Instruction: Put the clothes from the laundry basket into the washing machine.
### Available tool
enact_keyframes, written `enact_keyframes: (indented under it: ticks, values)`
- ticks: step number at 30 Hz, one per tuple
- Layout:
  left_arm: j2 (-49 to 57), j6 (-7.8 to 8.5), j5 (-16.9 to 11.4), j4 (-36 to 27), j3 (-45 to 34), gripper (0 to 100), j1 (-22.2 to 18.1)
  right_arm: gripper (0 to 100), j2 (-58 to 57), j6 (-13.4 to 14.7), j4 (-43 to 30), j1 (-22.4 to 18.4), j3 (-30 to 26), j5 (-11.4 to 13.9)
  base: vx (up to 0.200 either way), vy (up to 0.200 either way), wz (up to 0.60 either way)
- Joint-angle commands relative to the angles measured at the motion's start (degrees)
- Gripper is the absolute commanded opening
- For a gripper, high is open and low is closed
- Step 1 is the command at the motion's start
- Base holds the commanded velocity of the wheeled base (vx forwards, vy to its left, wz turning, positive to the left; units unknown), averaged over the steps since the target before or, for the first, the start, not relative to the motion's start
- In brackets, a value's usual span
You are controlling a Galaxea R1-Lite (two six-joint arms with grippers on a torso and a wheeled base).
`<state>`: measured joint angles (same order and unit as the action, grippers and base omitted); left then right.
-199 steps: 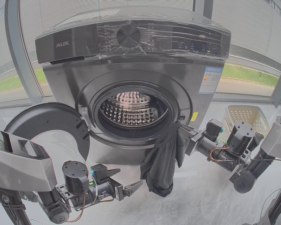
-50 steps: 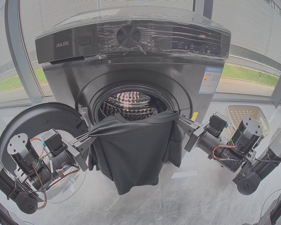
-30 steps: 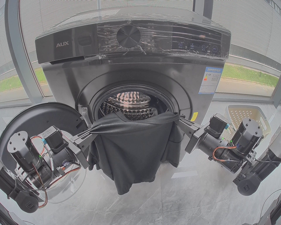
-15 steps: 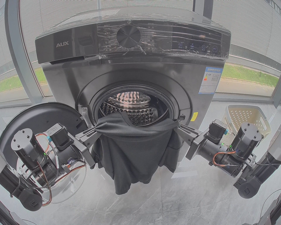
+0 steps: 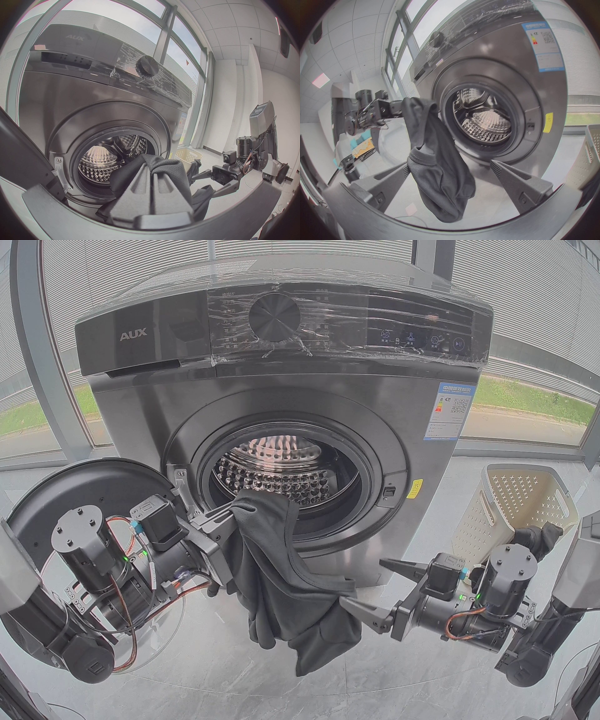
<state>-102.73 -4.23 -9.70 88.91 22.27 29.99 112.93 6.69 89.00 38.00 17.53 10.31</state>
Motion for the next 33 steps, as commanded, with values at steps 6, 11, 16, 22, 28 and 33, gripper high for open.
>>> enact_keyframes:
  ticks: [6, 11, 16, 22, 28, 33]
  values:
    - [-0.98, -0.25, 0.48, 0.04, 1.63, 0, 0.25, 100, 3.61, -0.45, 0.38, 2.78, -7.86, 3.31, 0.0, 0.0, 0.0]
    - [-0.98, -0.25, 0.65, 0.04, 1.63, 0, 0.25, 100, 6.86, -1.16, 0.38, 2.43, -7.16, 3.22, 0.0, 0.0, 0.0]
    - [-0.89, -0.25, 0.65, 0.04, 1.37, 0, 1.12, 100, 9.94, -1.33, 0.38, 2.08, -0.22, 2.61, 0.0, 0.0, 0.0]
    - [-0.54, -0.08, 0.74, 0.04, 1.99, 0, 2.0, 100, 11.61, -1.51, 0.12, 2.08, 7.78, 2.61, 0.0, 0.0, 0.0]
    - [-0.54, 0.19, 1.18, 0.04, 3.83, 0, 3.15, 100, 16.0, -1.59, 0.29, 2.7, 11.74, 2.87, 0.0, 0.0, 0.0]
    - [-0.45, 0.19, 1.35, 0.04, 3.92, 0, 4.11, 100, 18.02, -1.59, 0.29, 3.13, 13.93, 2.96, 0.0, 0.0, 0.0]
